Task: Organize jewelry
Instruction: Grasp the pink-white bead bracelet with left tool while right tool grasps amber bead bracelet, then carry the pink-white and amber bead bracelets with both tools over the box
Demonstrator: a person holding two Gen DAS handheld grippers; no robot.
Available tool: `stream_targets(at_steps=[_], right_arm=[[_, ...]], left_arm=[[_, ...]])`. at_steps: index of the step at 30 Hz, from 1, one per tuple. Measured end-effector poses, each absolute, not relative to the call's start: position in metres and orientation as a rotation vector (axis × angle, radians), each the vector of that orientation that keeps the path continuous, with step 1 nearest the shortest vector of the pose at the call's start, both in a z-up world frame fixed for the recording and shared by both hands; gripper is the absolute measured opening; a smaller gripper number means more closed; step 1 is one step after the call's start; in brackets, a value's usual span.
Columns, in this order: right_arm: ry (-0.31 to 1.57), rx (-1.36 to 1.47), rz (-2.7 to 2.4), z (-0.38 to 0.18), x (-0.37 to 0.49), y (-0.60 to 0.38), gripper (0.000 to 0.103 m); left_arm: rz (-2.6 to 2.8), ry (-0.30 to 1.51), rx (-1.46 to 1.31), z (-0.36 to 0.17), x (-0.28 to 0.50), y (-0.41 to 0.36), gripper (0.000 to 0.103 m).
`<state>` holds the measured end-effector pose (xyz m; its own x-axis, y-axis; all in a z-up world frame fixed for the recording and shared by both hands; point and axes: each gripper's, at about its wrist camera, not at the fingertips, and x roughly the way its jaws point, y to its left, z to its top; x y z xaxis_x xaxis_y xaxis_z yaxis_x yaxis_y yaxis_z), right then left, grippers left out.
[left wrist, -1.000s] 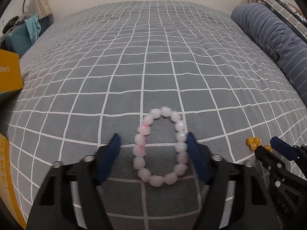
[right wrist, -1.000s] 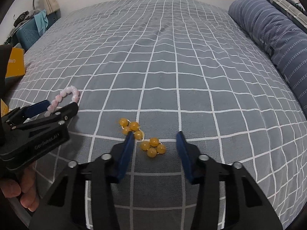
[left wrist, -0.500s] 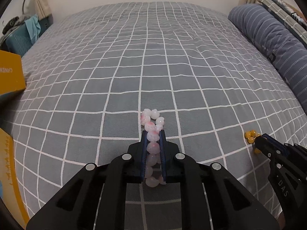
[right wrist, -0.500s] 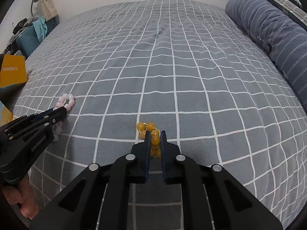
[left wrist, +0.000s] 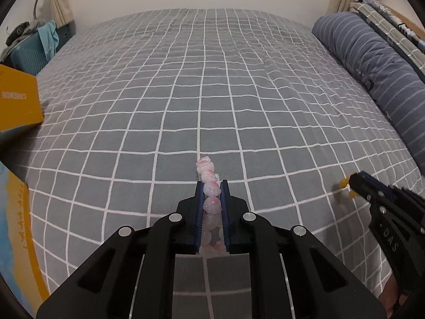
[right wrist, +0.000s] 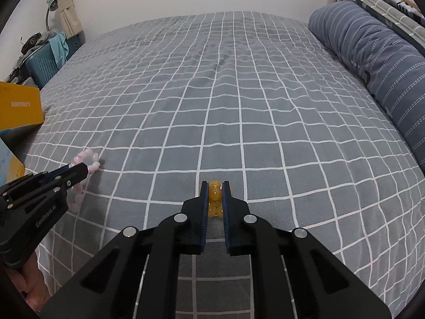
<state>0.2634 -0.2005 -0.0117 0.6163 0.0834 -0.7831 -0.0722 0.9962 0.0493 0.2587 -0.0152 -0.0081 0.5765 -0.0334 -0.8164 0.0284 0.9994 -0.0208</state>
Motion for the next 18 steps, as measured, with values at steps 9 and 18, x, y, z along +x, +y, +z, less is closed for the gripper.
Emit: stream_targets(at_steps=[9, 18], right_arm=[[0.863, 0.031, 0.088, 0.011, 0.248, -0.203, 0.009], [0.826, 0.03, 0.091, 0.03, 0.22, -0.197, 0.009]], left_arm=[[-0.024, 0.933, -0.012, 0.012, 0.238, -0.011, 0.011], [-0.016, 0.902, 0.003, 0.033, 0.204, -0.004, 0.011]])
